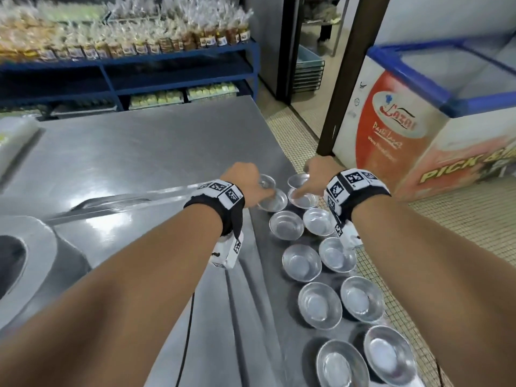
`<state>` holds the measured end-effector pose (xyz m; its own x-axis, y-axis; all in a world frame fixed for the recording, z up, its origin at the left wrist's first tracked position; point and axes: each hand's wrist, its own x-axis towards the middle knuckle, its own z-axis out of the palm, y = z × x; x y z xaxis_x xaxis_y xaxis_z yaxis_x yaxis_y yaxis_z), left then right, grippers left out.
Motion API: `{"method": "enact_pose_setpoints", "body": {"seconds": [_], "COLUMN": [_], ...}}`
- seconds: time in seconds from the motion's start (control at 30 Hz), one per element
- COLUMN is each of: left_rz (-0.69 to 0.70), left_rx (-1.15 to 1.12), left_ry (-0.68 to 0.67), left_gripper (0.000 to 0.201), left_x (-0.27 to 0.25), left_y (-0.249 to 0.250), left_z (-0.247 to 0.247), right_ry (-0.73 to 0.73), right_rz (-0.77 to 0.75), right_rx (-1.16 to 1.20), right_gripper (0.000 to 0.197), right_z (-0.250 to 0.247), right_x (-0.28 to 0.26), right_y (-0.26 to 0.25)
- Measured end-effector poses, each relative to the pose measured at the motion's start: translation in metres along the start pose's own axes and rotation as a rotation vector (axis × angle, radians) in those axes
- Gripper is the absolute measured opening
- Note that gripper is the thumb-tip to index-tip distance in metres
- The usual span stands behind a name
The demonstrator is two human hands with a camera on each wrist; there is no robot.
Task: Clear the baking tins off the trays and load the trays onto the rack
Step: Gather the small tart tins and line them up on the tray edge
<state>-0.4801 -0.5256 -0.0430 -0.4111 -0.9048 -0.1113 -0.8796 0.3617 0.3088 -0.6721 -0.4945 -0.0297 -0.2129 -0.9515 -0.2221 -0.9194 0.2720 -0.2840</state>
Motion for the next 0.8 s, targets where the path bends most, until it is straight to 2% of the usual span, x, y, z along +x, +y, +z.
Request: {"method": "enact_pose_setpoints", "body": {"seconds": [0.07, 0.27, 0.53, 0.67, 0.8], "left_rz": [-0.018, -0.057, -0.117, -0.105, -0.101], "left_rx": [-0.012, -0.014, 0.056, 0.074, 0.041], "left_ry": [-0.009, -0.029, 0.002, 0.055, 0.053], "left_gripper": [0.051, 0.046, 0.034, 0.037, 0.056], "left_x": [0.023, 0.077, 0.116, 0.118, 0.114], "left_y": [-0.001, -0.003, -0.013, -0.017, -0.023], "left_z": [0.009, 0.030, 0.068, 0.074, 0.081], "right_ry": [-0.009, -0.010, -0.060, -0.058, -0.030], "right_rz": [0.002, -0.022, -0.038, -0.038, -0.058], "right_rx": [0.011, 0.059, -0.041, -0.037, -0.024], "right_gripper": [0.061, 0.056, 0.057, 0.065, 0.081], "right_z": [0.004, 0.014, 0.039, 0.045, 0.051], "right_x": [0.026, 0.080, 0.116, 0.118, 0.117], "right_y": [0.007, 0.013, 0.010, 0.010, 0.013]}}
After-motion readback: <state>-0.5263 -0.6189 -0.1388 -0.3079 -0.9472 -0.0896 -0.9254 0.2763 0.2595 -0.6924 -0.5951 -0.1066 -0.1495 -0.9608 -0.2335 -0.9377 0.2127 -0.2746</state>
